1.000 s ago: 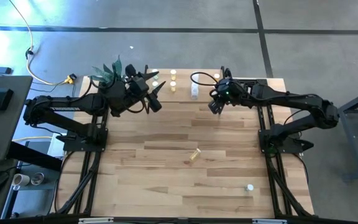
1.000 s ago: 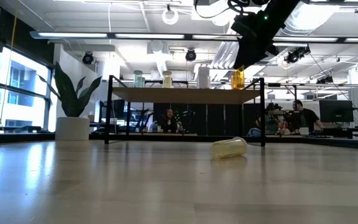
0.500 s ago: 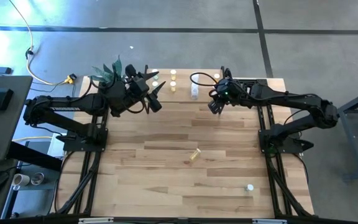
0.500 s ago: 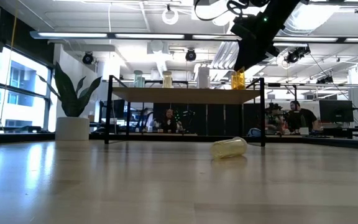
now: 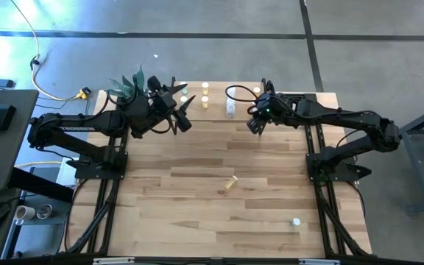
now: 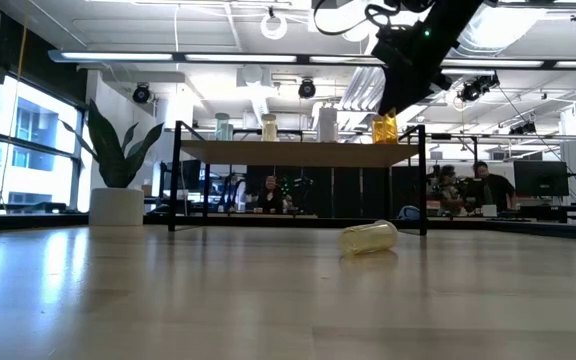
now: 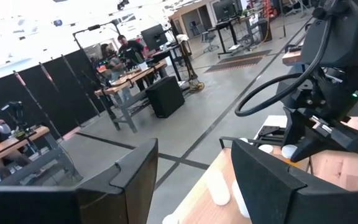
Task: Pick and place medicine bottles onto shelf by color
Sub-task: Put the orange pill bottle aligned with the other orange pill bottle on the shelf
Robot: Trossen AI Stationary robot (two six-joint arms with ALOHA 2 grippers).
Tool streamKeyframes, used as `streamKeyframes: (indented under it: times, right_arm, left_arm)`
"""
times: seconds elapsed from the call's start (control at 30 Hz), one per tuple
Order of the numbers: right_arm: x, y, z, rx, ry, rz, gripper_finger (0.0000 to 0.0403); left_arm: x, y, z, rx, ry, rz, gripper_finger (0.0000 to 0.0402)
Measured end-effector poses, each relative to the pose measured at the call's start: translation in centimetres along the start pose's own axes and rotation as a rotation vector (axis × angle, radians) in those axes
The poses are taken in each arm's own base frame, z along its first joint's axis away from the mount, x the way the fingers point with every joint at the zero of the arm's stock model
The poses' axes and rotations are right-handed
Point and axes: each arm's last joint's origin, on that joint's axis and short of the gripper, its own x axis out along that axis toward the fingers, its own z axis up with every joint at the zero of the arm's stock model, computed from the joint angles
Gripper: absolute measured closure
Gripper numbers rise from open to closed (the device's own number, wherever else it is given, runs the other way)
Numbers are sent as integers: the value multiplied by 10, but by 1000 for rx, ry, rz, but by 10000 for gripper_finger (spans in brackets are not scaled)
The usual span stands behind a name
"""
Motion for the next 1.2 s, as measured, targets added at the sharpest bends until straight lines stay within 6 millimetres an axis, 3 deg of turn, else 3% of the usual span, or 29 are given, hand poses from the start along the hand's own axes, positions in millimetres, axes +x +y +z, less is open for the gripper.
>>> streamKeyframes:
  times: [0.63,0.93,1.2]
  right_arm:
    - [0,1,0,105,4,24,263]
    - [0,1,0,123,5,26,297]
    - [0,1,0,167,5,26,294]
  left_arm:
    - [0,0,0,0,0,0,208]
    - [0,0,0,0,0,1,208]
    - [0,0,0,0,0,0,208]
